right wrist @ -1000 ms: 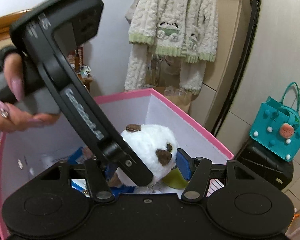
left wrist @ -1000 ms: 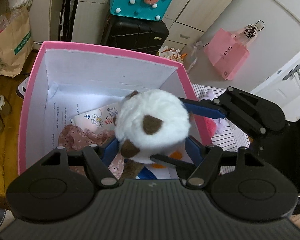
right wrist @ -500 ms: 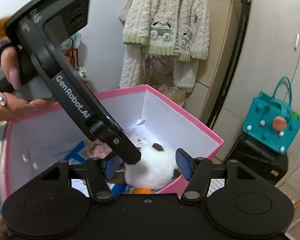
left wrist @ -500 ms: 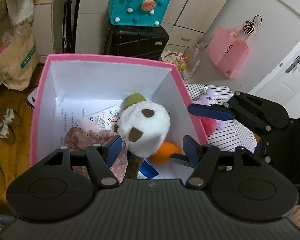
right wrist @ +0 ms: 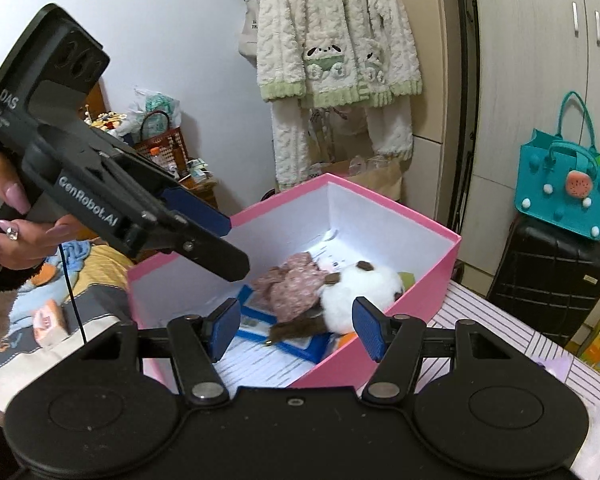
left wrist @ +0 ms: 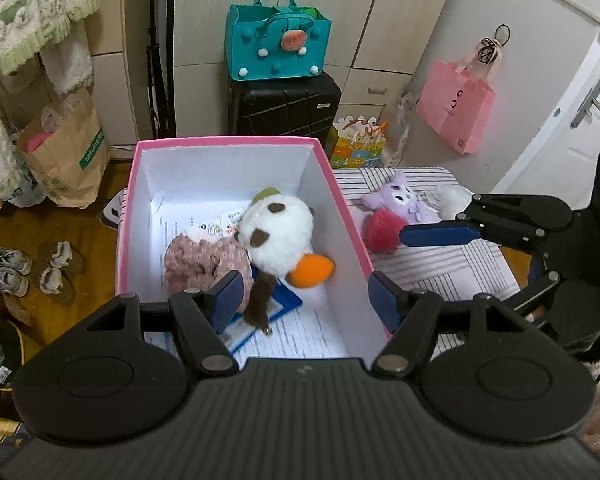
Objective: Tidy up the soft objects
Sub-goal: 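Lower the panda plush into the box and open the left tool, then withdraw both tools from the box toward the pink pompom and mesh puff, then grasp the pink pompom with the left tool while the right tool grasps the white mesh puff, then lift the pompom and mesh puff and carry both over the pink box, then open both tools to drop the pompom and mesh puff into the box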
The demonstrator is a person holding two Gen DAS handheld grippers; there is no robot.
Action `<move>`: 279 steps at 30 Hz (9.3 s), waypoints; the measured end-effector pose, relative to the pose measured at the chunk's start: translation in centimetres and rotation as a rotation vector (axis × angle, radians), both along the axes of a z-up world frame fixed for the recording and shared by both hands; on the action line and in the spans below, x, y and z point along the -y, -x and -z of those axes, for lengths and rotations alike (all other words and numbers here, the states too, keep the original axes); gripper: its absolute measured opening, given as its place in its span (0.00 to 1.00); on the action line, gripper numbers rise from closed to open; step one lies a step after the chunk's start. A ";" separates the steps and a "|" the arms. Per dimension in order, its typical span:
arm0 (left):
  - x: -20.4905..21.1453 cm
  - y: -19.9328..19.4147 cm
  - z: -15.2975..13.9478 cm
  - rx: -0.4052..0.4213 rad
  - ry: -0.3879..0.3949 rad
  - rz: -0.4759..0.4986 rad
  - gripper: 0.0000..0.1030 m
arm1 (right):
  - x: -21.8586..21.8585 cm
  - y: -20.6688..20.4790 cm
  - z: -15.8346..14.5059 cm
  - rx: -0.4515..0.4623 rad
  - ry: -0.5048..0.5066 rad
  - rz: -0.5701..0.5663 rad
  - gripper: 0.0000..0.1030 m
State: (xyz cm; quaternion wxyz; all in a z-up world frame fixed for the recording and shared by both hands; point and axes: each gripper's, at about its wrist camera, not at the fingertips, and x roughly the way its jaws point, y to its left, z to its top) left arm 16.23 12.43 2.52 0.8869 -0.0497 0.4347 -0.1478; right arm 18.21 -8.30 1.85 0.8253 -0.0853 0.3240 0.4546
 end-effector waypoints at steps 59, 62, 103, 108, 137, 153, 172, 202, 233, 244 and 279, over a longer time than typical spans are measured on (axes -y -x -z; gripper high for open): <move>15.5 10.8 2.3 0.191 -0.057 0.297 0.76 | 18.3 12.2 1.8 0.065 0.024 0.220 0.73; 16.4 9.4 3.1 0.206 -0.015 0.286 0.76 | 19.3 11.1 2.5 0.089 0.011 0.249 0.73; 20.9 -8.9 14.0 0.215 -0.144 -0.195 0.59 | 21.1 -9.5 13.7 0.049 0.074 0.578 0.65; 21.0 -9.6 15.2 0.174 -0.127 -0.184 0.59 | 20.6 -9.2 14.6 0.052 0.128 0.601 0.48; 21.7 -9.4 16.8 0.193 -0.187 -0.167 0.47 | 19.7 -3.3 14.6 -0.018 0.014 0.732 0.40; 21.5 -3.6 14.9 0.155 -0.061 -0.054 0.47 | 19.7 0.9 13.6 -0.057 -0.004 0.780 0.40; 19.0 3.9 12.1 0.086 0.017 0.131 0.47 | 18.0 6.7 11.6 -0.093 -0.020 0.696 0.42; 10.0 9.6 5.4 -0.084 0.070 0.246 0.47 | 13.4 9.9 4.1 -0.220 0.023 0.197 0.42; -0.8 2.6 2.8 0.035 -0.100 0.064 0.47 | 0.2 3.2 -3.2 -0.033 -0.081 -0.050 0.42; -0.8 0.3 7.6 -0.028 -0.171 0.122 0.47 | -4.0 1.8 -0.5 0.048 -0.003 -0.011 0.42; -0.7 5.5 3.6 0.036 -0.214 0.037 0.70 | -0.6 3.9 -0.2 -0.048 0.009 0.072 0.68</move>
